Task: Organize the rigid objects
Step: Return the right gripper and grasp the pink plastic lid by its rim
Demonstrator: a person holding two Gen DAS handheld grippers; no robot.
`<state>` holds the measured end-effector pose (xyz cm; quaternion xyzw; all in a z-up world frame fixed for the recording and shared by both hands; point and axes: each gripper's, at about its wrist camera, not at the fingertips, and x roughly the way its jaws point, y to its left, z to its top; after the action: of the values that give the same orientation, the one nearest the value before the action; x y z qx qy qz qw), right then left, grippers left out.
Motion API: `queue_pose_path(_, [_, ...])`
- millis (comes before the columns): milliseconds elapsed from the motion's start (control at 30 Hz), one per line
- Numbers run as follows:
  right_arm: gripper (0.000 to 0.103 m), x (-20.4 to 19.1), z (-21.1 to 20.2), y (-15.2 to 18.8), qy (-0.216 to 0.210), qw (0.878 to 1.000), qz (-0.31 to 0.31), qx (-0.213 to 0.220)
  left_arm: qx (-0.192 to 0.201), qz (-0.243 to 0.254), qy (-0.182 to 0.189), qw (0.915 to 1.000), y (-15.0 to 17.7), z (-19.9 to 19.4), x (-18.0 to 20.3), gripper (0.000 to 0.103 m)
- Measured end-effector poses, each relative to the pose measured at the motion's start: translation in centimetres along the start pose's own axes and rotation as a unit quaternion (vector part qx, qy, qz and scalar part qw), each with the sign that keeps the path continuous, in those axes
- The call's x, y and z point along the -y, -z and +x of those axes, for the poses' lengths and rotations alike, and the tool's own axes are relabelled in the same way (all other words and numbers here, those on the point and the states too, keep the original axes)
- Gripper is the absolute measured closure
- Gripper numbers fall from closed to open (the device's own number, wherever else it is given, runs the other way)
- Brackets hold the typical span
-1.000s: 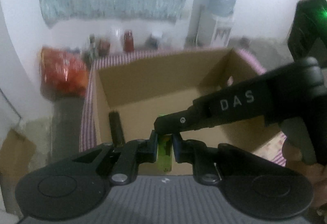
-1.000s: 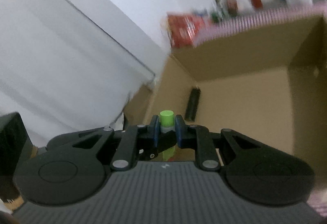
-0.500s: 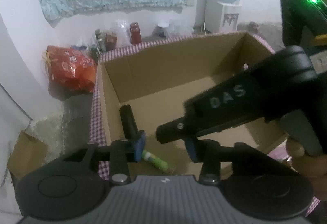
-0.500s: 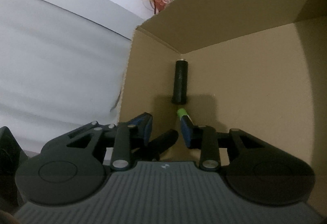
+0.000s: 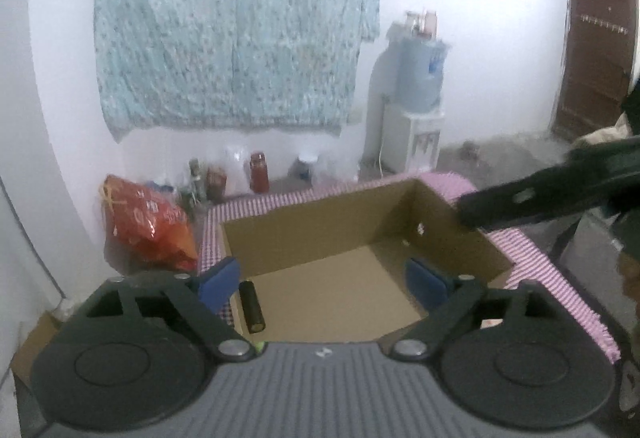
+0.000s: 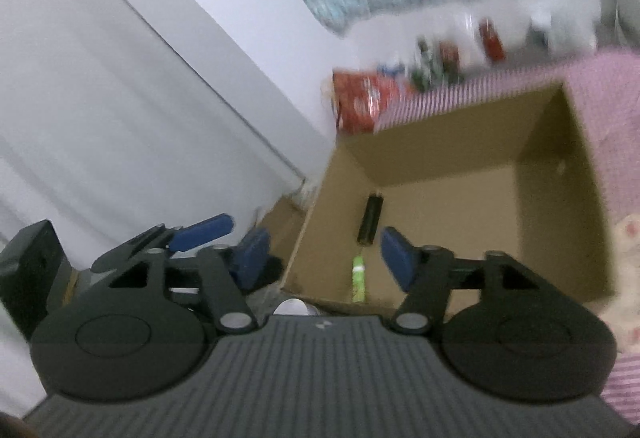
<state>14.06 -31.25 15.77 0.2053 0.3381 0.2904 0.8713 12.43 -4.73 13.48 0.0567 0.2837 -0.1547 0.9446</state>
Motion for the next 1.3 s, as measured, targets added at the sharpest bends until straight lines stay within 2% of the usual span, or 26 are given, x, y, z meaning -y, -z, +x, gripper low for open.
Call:
queue_pose_path(33, [0.016,-0.3,-1.9,0.3,0.008,1.0,-0.015,0.016,0.008,-0.003,0.003,1.0,0.4,-0.9,0.3,0.011])
queue_pose_path(100, [0.001,-0.9,-5.5,1.4,0.03,0.997,-0.049,0.046,0.016,-0.019,0.008,0.9997,1.3,-2.3,0.6,0.011])
queue_pose_path(167, [0.001,-1.7,-8.3,2.8,0.069,0.992,-0.083,0.067,0.019,-0.051,0.013,0.9984,2.7,-3.5,1.0,0.01])
queue_pose_path(233, [0.001,-2.2,-10.1,4.6,0.112,0.984,-0.116,0.07,0.009,-0.078,0.028,0.9965,4.3,-3.9,1.1,0.004])
queue_pose_path(367, [0.001,-2.4,-10.1,9.1,0.193,0.962,-0.184,0.053,-0.018,-0.128,0.042,0.9907,7.9,-3.3,0.9,0.004])
queue_pose_path(467, [0.001,-1.9,-8.9,12.4,0.229,0.947,-0.222,0.038,-0.03,-0.161,0.05,0.9853,10.9,-2.6,0.9,0.004])
queue_pose_path(533, [0.001,-1.3,-7.4,14.2,0.24,0.941,-0.237,0.022,-0.038,-0.175,0.053,0.9823,12.8,-2.2,0.7,0.003])
queue_pose_path(667, [0.001,0.4,-5.8,16.2,0.242,0.948,-0.206,0.015,-0.055,-0.204,0.062,0.9755,15.5,-2.0,0.5,0.0])
queue_pose_path(767, [0.001,1.5,-6.0,17.8,0.208,0.965,-0.16,0.032,-0.063,-0.202,0.076,0.9744,16.8,-2.0,0.5,0.0])
queue_pose_path(867, [0.001,2.8,-5.5,19.7,0.177,0.978,-0.108,0.033,-0.071,-0.178,0.085,0.9778,18.0,-1.8,1.0,0.0])
queue_pose_path(933, [0.001,2.9,-4.7,21.2,0.177,0.98,-0.089,0.031,-0.073,-0.146,0.071,0.9841,18.5,-1.4,1.8,0.0])
queue_pose_path(1033, [0.001,2.7,-2.8,23.0,0.186,0.979,-0.087,0.017,-0.098,-0.076,0.017,0.9921,19.4,-0.1,3.6,0.0])
queue_pose_path(1100, [0.001,2.5,-1.7,23.8,0.177,0.981,-0.082,0.003,-0.115,-0.039,-0.006,0.9926,19.9,0.7,4.3,0.001])
queue_pose_path(1167, [0.001,2.9,-0.2,24.0,0.164,0.984,-0.068,-0.013,-0.126,-0.011,-0.02,0.9917,20.2,1.2,4.8,0.007])
queue_pose_path(1233, [0.002,3.1,0.6,24.0,0.162,0.985,-0.058,-0.022,-0.134,0.0,-0.023,0.9907,20.5,1.6,5.0,0.017])
queue_pose_path(1300, [0.003,3.1,1.0,24.0,0.159,0.985,-0.057,-0.026,-0.141,-0.004,-0.02,0.9898,20.6,1.8,4.9,0.023])
